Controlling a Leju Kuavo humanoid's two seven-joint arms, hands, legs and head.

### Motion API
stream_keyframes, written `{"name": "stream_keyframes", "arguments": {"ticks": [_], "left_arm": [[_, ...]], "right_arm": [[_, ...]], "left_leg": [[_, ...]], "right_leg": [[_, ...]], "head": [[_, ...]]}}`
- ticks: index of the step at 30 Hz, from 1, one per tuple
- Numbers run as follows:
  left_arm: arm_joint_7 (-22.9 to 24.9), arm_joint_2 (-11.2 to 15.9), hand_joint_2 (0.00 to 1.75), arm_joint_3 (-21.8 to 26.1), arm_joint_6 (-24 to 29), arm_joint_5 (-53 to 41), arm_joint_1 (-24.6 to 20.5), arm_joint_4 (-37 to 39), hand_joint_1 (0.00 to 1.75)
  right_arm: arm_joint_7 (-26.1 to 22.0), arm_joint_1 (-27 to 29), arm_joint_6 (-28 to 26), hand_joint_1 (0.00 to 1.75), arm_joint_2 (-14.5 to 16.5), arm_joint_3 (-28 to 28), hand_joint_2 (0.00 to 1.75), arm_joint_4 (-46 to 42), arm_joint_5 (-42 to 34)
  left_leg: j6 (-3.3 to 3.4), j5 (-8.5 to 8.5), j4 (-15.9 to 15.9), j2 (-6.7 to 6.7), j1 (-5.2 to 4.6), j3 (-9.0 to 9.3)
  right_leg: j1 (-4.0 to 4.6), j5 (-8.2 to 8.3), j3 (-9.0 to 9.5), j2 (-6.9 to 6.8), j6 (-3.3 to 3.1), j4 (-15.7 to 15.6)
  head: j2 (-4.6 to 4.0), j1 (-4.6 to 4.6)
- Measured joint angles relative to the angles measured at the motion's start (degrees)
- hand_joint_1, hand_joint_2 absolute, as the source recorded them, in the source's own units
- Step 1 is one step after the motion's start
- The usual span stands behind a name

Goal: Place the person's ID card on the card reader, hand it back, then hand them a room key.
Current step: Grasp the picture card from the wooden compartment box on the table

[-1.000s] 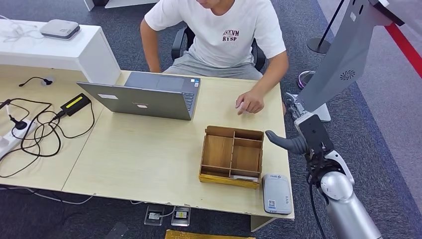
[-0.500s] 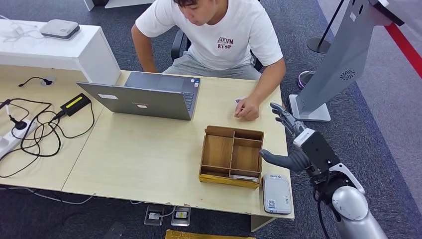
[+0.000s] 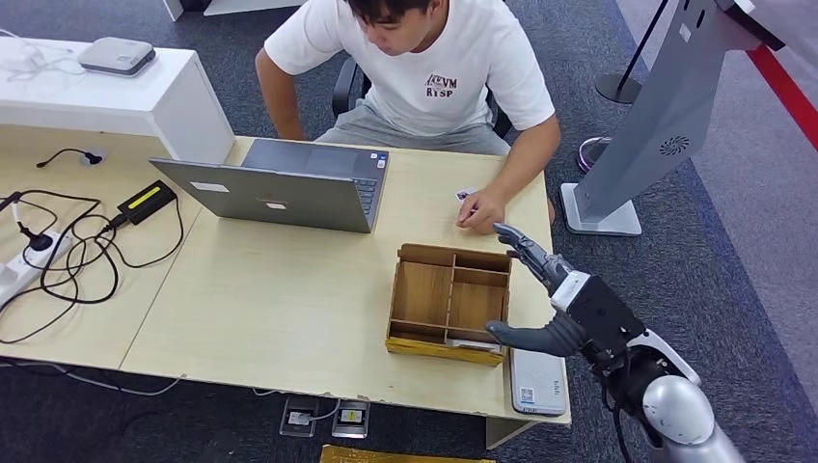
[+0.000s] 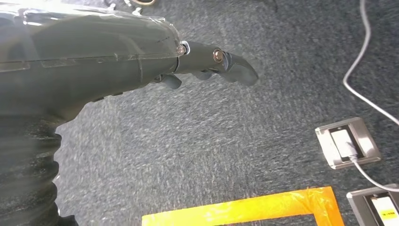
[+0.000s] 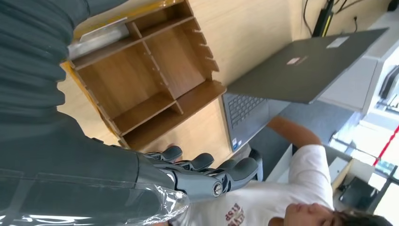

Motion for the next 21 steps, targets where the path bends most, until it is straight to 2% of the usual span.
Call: {"name": "stream_keyframes", "arguments": {"ticks": [5,9,13,21], "left_arm": [[1.22,-0.52,1.75,0.76,0.14,0.99,0.0,0.0,0.0],[1.32,-0.85,1.75,1.1,0.15,1.03,0.01,0.0,0.0],[1.32,-1.11,1.75,1.13,0.16,0.9,0.01,0.0,0.0],[1.12,-1.44,1.75,1.13,0.23,0.35,0.01,0.0,0.0]], "right_arm": [[0.34,0.6,-5.93,0.0,-0.04,1.55,1.75,0.8,3.41],[3.62,0.46,-10.3,0.0,-0.74,2.36,1.75,1.16,8.85],[5.77,0.47,-12.47,0.0,-2.25,3.02,1.75,1.12,14.19],[4.65,1.24,-15.06,0.0,-4.73,4.39,1.75,0.39,22.98]], "left_leg": [[0.0,0.0,0.0,0.0,0.0,0.0],[0.0,0.0,0.0,0.0,0.0,0.0],[0.0,0.0,0.0,0.0,0.0,0.01],[0.0,0.0,0.0,0.0,0.0,0.01]], "right_leg": [[0.0,0.0,0.0,0.0,0.0,0.0],[0.0,0.0,0.0,-0.01,0.0,0.0],[0.0,0.0,0.0,0.0,0.0,0.0],[0.0,0.0,0.0,0.0,0.0,0.0]], "head": [[0.0,0.0],[0.0,0.0],[0.0,0.0],[0.0,0.01]]}}
